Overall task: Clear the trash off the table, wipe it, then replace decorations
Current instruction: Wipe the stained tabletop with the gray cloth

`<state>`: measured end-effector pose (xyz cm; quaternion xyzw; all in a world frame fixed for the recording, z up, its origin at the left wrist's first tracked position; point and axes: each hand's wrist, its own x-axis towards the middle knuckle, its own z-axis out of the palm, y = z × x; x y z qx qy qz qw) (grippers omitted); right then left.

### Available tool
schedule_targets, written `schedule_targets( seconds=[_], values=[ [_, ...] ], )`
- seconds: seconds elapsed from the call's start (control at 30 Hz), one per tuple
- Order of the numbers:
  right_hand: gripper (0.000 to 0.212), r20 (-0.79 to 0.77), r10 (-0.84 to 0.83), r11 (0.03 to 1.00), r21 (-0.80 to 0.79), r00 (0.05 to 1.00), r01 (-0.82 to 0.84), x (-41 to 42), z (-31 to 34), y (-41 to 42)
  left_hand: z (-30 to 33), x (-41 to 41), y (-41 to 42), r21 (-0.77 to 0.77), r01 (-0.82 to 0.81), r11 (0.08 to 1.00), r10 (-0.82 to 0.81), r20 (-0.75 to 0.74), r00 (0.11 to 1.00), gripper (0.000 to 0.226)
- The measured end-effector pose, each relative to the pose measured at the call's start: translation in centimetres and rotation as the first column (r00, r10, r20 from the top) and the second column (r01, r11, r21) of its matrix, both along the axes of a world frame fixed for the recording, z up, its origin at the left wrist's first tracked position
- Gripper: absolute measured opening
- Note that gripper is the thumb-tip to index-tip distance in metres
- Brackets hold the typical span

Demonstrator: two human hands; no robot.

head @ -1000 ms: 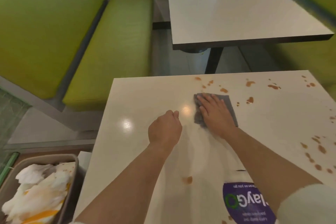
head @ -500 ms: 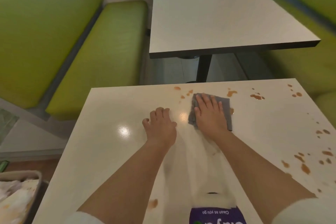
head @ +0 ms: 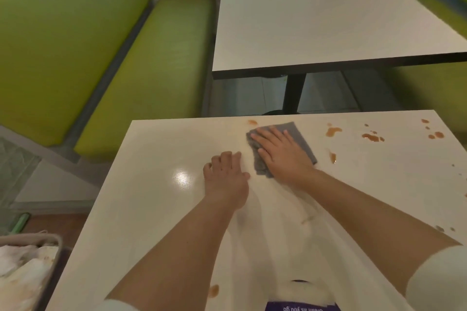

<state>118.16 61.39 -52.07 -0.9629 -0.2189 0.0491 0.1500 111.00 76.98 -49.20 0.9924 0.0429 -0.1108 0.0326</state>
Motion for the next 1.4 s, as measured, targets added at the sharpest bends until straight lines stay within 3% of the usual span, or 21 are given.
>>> schedule_targets(
  seconds=[0.07,0.23,0.43,0.63,0.8,0.97,1.03,1.17,1.3,1.4],
  values=[
    [0.046,0.023,0.033,0.999,0.034,0.999,-0.033,0.9,-0.1,-1.5,-0.1,0.0,0.1,0.002,0.001,1.000,-0.001,0.006,1.000,0.054],
    [0.047,0.007,-0.230,0.973,-0.006,0.973,0.230,4.9,-0.2,-0.9,-0.1,0.0,0.1,-0.003,0.011,1.000,-0.011,0.022,1.000,0.052],
    [0.051,-0.026,0.153,0.987,-0.053,0.988,-0.154,4.0,-0.2,1.2,-0.2,0.0,0.0,0.022,0.014,1.000,-0.014,0.018,1.000,0.055],
    [0.050,-0.045,-0.139,0.987,-0.082,0.989,0.135,6.1,0.5,1.9,0.0,0.1,0.0,0.031,0.014,0.999,-0.013,-0.008,1.000,0.054],
    [0.048,-0.021,0.177,0.984,-0.022,0.984,-0.177,4.3,0.1,1.4,-0.2,0.2,0.0,0.046,0.020,0.999,-0.019,-0.007,1.000,0.056],
    [0.048,-0.020,-0.179,0.982,-0.060,0.984,0.178,5.6,0.3,-0.6,0.0,0.1,-0.1,0.042,0.019,0.999,-0.019,-0.017,1.000,0.054],
    [0.049,-0.017,-0.158,0.986,-0.060,0.987,0.157,3.8,0.3,0.6,0.1,0.2,-0.2,0.070,0.025,0.997,-0.024,-0.021,1.000,0.054],
    [0.049,0.024,0.077,0.997,-0.020,0.997,-0.077,-2.3,-0.2,-0.6,-0.1,0.3,-0.2,0.110,0.032,0.993,-0.029,-0.024,0.999,0.055],
    [0.049,0.001,-0.069,0.996,-0.050,0.998,0.069,-0.6,0.0,-5.2,0.0,0.2,-0.3,0.115,0.033,0.993,-0.028,-0.044,0.999,0.054],
    [0.050,-0.001,-0.152,0.987,-0.049,0.988,0.152,-0.9,0.2,-3.8,0.0,0.3,-0.2,0.121,0.034,0.992,-0.027,-0.055,0.998,0.055]
  ],
)
